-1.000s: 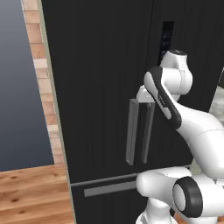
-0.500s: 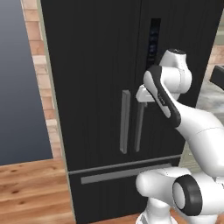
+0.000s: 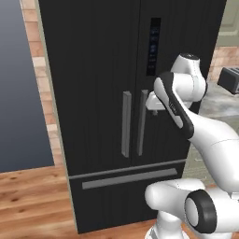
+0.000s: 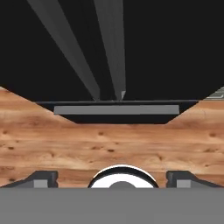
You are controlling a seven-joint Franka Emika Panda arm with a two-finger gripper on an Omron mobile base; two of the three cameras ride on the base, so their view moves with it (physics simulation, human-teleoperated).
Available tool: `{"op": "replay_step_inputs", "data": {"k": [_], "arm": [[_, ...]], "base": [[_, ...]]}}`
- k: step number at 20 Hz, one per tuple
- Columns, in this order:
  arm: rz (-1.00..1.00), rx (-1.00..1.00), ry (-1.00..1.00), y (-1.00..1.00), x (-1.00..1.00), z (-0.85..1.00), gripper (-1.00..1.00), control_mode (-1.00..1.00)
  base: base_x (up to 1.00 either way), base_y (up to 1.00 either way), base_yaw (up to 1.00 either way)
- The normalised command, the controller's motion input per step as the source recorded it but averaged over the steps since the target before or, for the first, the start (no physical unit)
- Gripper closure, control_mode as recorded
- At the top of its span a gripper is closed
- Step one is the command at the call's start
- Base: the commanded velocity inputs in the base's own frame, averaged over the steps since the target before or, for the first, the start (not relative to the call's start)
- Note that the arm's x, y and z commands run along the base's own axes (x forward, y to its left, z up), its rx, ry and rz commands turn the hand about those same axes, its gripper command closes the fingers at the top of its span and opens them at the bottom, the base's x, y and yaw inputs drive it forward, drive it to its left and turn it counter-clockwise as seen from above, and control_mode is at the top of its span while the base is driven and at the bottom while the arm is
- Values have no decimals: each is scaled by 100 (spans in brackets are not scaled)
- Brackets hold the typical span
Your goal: There is a bowl on the dining counter. Grab a lemon wedge from the fridge and place it in the bowl. Then get the liquor bottle and glass cup from the cabinet and place them next to the bowl.
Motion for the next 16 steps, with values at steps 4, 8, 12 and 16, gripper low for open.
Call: {"op": "replay_step_inputs", "data": {"k": [4,8,12,16], "arm": [[0,0,-17,14,-33,40,-100,-100],[0,-4,-33,58,-42,49,-100,-100],[0,-7,-24,65,-23,13,-100,-100],[-1,-5,-14,48,0,0,-100,-100]], "base": [[0,0,0],[0,0,0],[0,0,0],[0,0,0]]}}
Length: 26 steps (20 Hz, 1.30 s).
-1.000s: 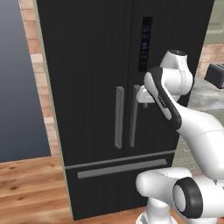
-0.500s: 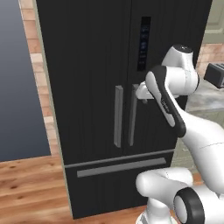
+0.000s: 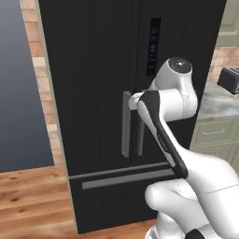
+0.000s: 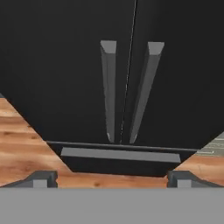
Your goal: There is a bowl on the dining counter. Grab a lemon wedge from the fridge and place it in the bowl. Then get the liquor bottle and glass cup from the cabinet and place them next to the bowl.
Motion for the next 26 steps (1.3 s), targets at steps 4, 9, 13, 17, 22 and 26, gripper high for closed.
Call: {"op": "replay_step_inputs", "data": {"k": [4,9,13,17,22,26], "arm": [[-6,-4,-10,32,2,0,-100,-100],[-9,-3,0,11,26,-5,-100,-100],[-9,-1,0,0,11,-8,-100,-100],[-6,0,0,0,17,-17,-100,-100],[-1,0,-1,0,33,-19,-100,-100],[0,0,0,0,47,-23,-100,-100]], "base": [[0,0,0],[0,0,0],[0,0,0],[0,0,0],[0,0,0],[0,0,0]]}}
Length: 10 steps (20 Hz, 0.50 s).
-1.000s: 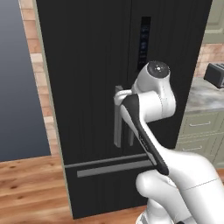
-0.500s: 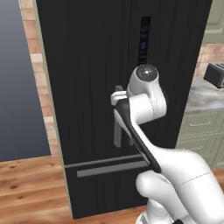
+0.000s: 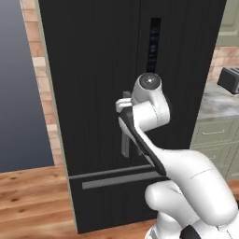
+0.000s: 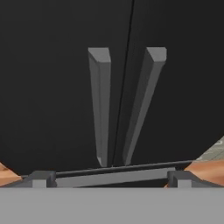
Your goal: There is a bowl on the dining counter. Grab a lemon wedge from the fridge and place it in the bowl. Then get the liquor bottle and glass cup from the cabinet and place them next to the bowl.
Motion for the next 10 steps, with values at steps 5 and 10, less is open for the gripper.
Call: {"op": "replay_step_inputs", "data": {"k": [5,10], "arm": [[0,0,0,0,46,-20,-100,-100],[0,0,0,0,49,-21,-100,-100]], "base": [[0,0,0],[0,0,0]]}}
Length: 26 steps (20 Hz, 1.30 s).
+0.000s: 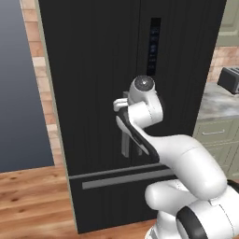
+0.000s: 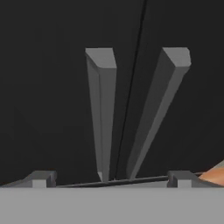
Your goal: There is a bowl on the dining counter. Grab a lemon wedge from the fridge and place it in the bowl. Then get the liquor bottle and glass cup from the cabinet and place them next to the bowl.
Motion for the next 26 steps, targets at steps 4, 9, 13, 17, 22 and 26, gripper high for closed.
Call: {"op": "replay_step_inputs", "data": {"k": [4,9,13,17,22,26], "arm": [[0,0,0,0,40,-20,-100,-100],[0,0,0,0,45,-25,-100,-100],[0,0,-1,0,43,-22,-100,-100],[0,0,-4,0,38,-16,-100,-100],[0,0,-6,0,37,-16,-100,-100],[0,0,-9,0,35,-22,-100,-100]], "base": [[0,0,0],[0,0,0],[0,0,0],[0,0,0],[0,0,0],[0,0,0]]}}
